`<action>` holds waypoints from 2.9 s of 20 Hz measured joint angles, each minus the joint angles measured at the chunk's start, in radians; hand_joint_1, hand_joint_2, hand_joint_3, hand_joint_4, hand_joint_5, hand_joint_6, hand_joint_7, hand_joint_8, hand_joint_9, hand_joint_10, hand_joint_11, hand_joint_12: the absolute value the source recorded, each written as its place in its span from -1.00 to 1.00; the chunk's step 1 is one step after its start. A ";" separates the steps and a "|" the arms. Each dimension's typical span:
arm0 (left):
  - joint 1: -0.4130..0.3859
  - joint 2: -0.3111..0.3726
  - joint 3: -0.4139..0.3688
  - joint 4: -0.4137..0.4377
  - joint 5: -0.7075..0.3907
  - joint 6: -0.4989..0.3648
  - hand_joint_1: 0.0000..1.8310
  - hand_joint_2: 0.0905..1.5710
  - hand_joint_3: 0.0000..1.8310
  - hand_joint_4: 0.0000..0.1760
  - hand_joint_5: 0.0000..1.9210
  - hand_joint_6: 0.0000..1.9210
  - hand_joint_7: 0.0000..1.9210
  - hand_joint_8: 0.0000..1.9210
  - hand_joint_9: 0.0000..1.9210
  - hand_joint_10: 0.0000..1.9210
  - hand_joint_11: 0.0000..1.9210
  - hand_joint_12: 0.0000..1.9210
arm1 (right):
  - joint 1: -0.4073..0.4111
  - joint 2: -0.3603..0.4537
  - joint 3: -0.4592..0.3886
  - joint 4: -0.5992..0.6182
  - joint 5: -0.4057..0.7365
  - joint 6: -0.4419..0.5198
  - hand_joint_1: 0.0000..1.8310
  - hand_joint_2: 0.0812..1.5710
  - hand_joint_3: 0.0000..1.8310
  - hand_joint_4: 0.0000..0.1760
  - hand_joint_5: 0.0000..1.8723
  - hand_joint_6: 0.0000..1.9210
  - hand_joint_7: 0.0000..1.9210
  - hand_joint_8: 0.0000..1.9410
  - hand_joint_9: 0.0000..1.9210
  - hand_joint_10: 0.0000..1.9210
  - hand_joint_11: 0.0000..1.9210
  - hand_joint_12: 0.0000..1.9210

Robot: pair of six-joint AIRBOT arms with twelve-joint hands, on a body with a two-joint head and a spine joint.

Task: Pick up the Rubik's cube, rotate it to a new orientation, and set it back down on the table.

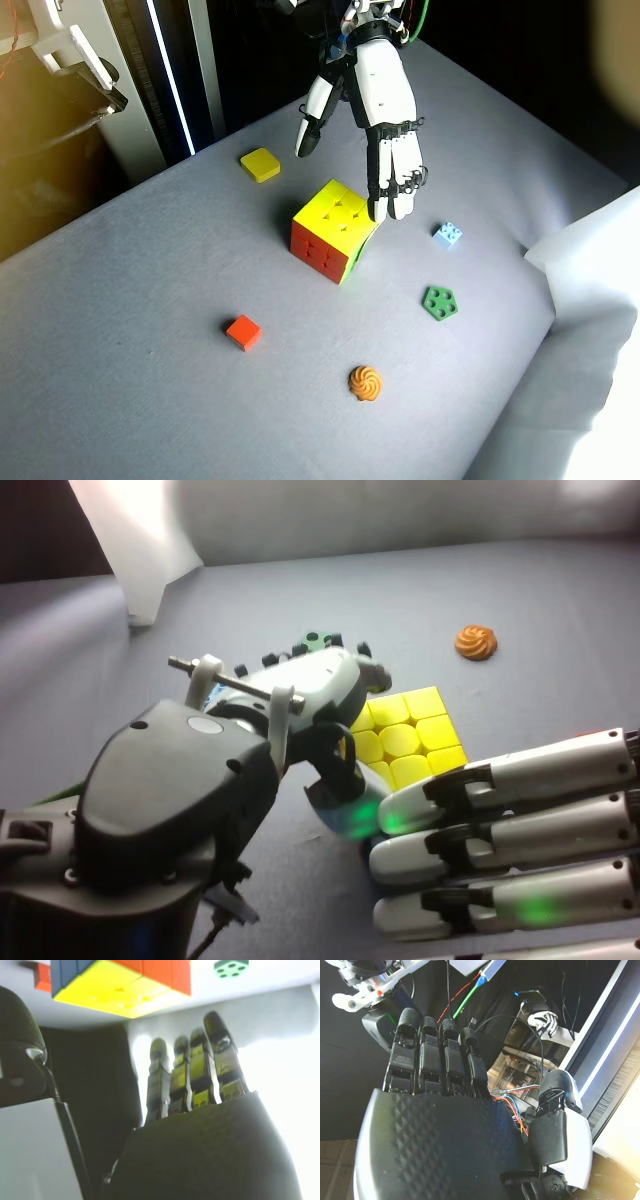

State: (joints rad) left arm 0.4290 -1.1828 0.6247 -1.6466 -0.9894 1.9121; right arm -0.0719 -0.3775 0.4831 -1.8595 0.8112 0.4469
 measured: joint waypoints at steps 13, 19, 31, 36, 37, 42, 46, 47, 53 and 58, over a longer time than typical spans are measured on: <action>0.018 -0.037 0.082 0.031 0.057 0.013 0.26 -0.01 -0.99 -0.95 -0.87 -0.99 -1.00 -1.00 -1.00 -1.00 -1.00 -0.78 | 0.000 0.000 0.000 0.000 -0.009 0.000 -1.00 0.35 -1.00 -1.00 -0.82 -1.00 -0.81 -1.00 -0.86 -1.00 -1.00 -0.61; 0.022 -0.050 0.110 0.030 0.083 0.025 0.24 -0.01 -1.00 -0.78 -0.85 -1.00 -1.00 -1.00 -1.00 -1.00 -1.00 -0.73 | 0.000 0.000 0.002 0.000 -0.009 0.000 -1.00 0.35 -1.00 -1.00 -0.83 -1.00 -0.83 -1.00 -0.88 -1.00 -1.00 -0.67; 0.065 -0.069 0.137 0.021 0.092 0.034 0.26 -0.01 -1.00 -0.95 -0.88 -0.99 -1.00 -1.00 -1.00 -1.00 -1.00 -0.72 | 0.000 0.001 0.008 0.000 -0.008 0.000 -1.00 0.36 -1.00 -1.00 -0.83 -1.00 -0.83 -1.00 -0.88 -1.00 -1.00 -0.64; 0.070 -0.088 0.163 0.024 0.112 0.048 0.26 0.00 -1.00 -0.87 -0.87 -0.99 -1.00 -1.00 -1.00 -1.00 -1.00 -0.77 | 0.000 0.001 0.008 -0.001 -0.008 0.000 -1.00 0.37 -1.00 -1.00 -0.80 -1.00 -0.80 -1.00 -0.86 -1.00 -1.00 -0.62; 0.075 -0.093 0.167 0.031 0.112 0.050 0.28 0.00 -1.00 -0.89 -0.84 -0.99 -1.00 -1.00 -1.00 -1.00 -1.00 -0.77 | 0.000 0.001 0.008 0.000 -0.008 0.000 -1.00 0.37 -1.00 -1.00 -0.79 -1.00 -0.80 -0.99 -0.85 -0.99 -1.00 -0.61; 0.086 -0.110 0.188 0.040 0.111 0.053 0.29 0.01 -1.00 -0.77 -0.77 -0.98 -0.94 -0.99 -0.95 -0.99 -1.00 -0.55 | 0.007 0.002 0.008 -0.004 -0.006 0.000 -1.00 0.39 -1.00 -1.00 -0.82 -1.00 -0.82 -1.00 -0.87 -1.00 -1.00 -0.69; 0.090 -0.125 0.206 0.039 0.110 0.052 0.28 0.02 -1.00 -0.89 -0.77 -0.99 -0.94 -0.99 -0.96 -0.99 -1.00 -0.64 | 0.019 0.008 0.008 0.004 -0.006 0.001 -1.00 0.38 -1.00 -1.00 -0.80 -1.00 -0.80 -1.00 -0.86 -1.00 -1.00 -0.66; 0.091 -0.131 0.216 0.042 0.113 0.052 0.29 0.02 -1.00 -0.88 -0.76 -0.99 -0.94 -0.99 -0.96 -0.99 -1.00 -0.64 | 0.019 0.008 0.008 0.003 -0.006 0.001 -1.00 0.38 -1.00 -1.00 -0.80 -1.00 -0.80 -1.00 -0.86 -1.00 -1.00 -0.67; 0.110 -0.149 0.240 0.063 0.122 0.048 0.31 0.02 -1.00 -0.97 -0.84 -1.00 -1.00 -1.00 -1.00 -1.00 -1.00 -0.69 | 0.019 0.008 0.008 0.012 0.000 0.001 -1.00 0.38 -1.00 -1.00 -0.78 -1.00 -0.80 -1.00 -0.88 -0.99 -1.00 -0.72; 0.126 -0.162 0.254 0.076 0.129 0.043 0.31 0.02 -1.00 -1.00 -0.83 -0.99 -1.00 -1.00 -0.99 -1.00 -1.00 -0.64 | 0.022 0.009 0.008 0.016 0.003 0.002 -1.00 0.37 -1.00 -1.00 -0.83 -1.00 -0.83 -1.00 -0.89 -1.00 -1.00 -0.71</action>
State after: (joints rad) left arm 0.5549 -1.3445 0.8787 -1.5711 -0.8608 1.9556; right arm -0.0502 -0.3687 0.4908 -1.8439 0.8139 0.4484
